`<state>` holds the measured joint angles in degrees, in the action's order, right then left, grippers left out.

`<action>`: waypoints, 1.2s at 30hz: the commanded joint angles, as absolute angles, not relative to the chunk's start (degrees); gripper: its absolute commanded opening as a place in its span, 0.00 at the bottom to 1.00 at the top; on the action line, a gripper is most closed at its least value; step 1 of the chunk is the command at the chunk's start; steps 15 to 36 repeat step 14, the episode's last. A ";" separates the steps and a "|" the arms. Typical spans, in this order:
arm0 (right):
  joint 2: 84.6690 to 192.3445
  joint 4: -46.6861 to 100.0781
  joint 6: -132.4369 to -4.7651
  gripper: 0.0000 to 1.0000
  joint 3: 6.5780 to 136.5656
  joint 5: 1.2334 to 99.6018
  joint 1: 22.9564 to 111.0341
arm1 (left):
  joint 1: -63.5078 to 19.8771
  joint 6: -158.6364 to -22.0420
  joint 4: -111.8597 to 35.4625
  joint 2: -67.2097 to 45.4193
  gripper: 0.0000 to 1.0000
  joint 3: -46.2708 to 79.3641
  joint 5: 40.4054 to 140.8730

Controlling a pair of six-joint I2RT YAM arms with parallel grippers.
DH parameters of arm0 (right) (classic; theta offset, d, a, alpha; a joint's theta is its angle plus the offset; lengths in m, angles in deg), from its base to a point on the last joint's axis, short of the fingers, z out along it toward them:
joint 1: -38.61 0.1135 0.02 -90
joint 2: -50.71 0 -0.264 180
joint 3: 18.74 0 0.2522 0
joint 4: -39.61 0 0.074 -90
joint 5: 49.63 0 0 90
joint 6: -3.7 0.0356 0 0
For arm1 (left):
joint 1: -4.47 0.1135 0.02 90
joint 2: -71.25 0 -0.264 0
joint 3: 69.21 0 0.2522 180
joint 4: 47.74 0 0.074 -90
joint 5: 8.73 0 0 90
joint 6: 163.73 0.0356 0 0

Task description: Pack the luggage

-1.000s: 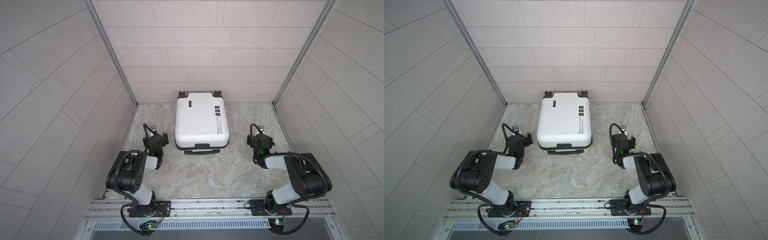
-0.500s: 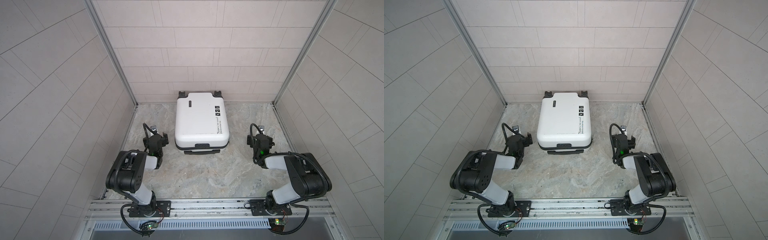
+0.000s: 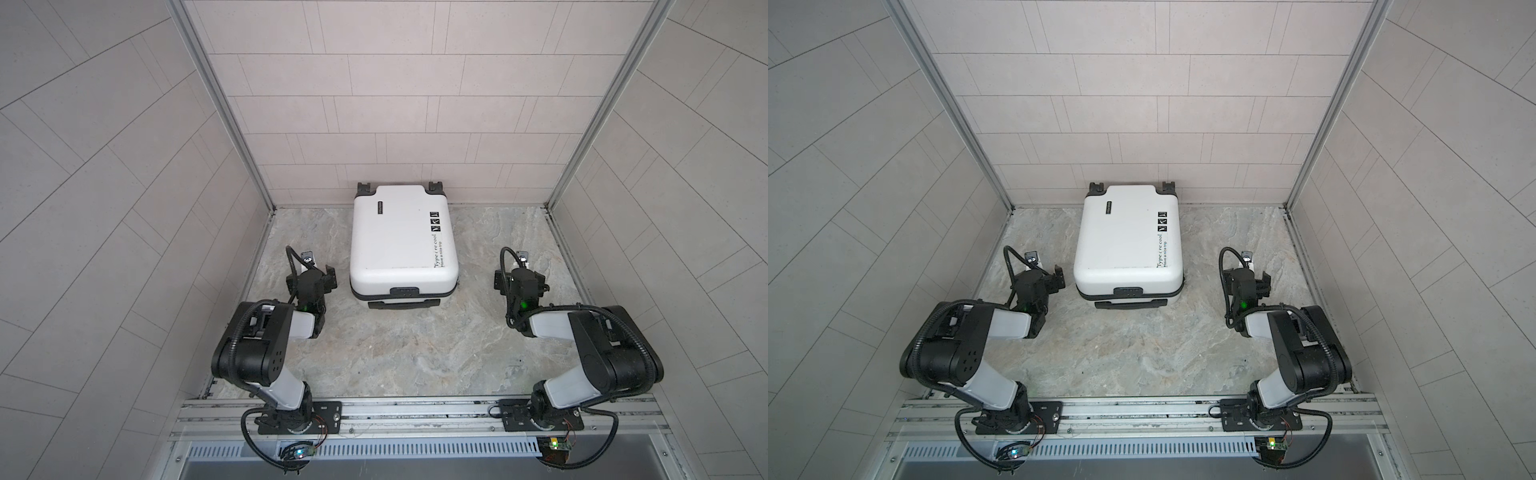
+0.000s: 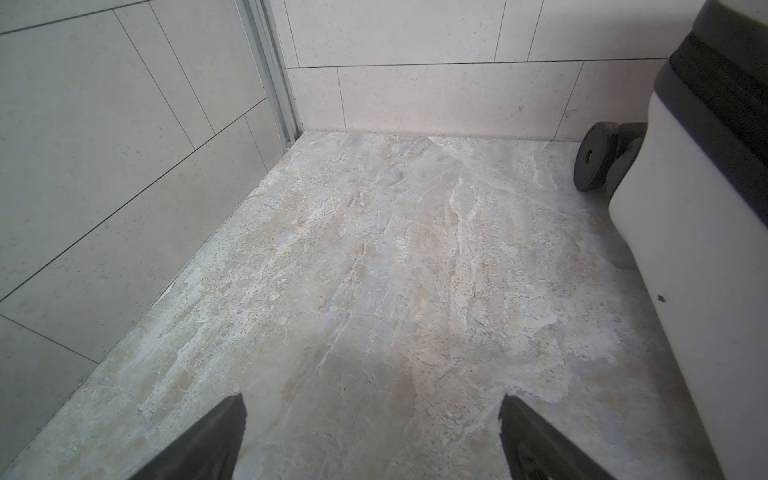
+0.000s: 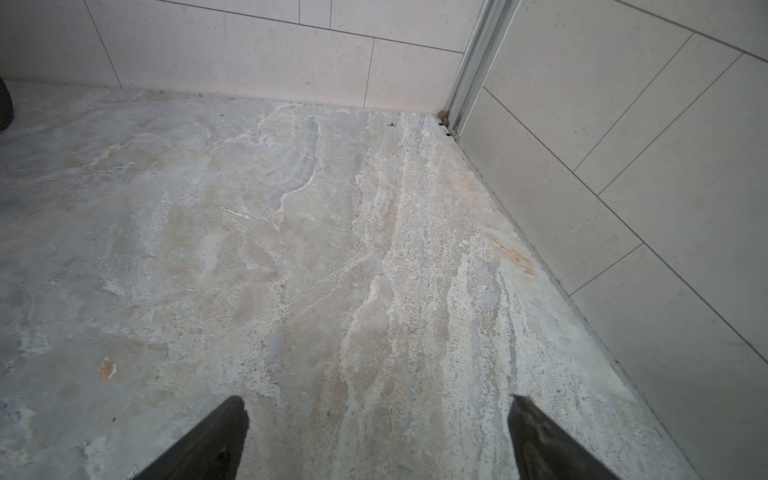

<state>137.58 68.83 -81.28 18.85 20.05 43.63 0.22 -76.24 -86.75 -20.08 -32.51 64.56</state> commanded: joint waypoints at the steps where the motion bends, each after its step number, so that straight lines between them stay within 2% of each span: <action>1: 137.37 68.82 -81.90 0.99 19.06 20.06 43.51 | 0.49 -75.24 -87.14 -20.02 1.00 -32.42 64.64; 7: 137.37 68.82 -81.90 1.00 19.11 20.06 43.52 | 1.39 -75.49 -84.48 -21.17 1.00 -30.67 67.22; 36: 137.37 68.81 -81.89 0.99 19.04 20.06 43.52 | 1.23 -75.28 -85.51 -20.26 1.00 -31.59 67.22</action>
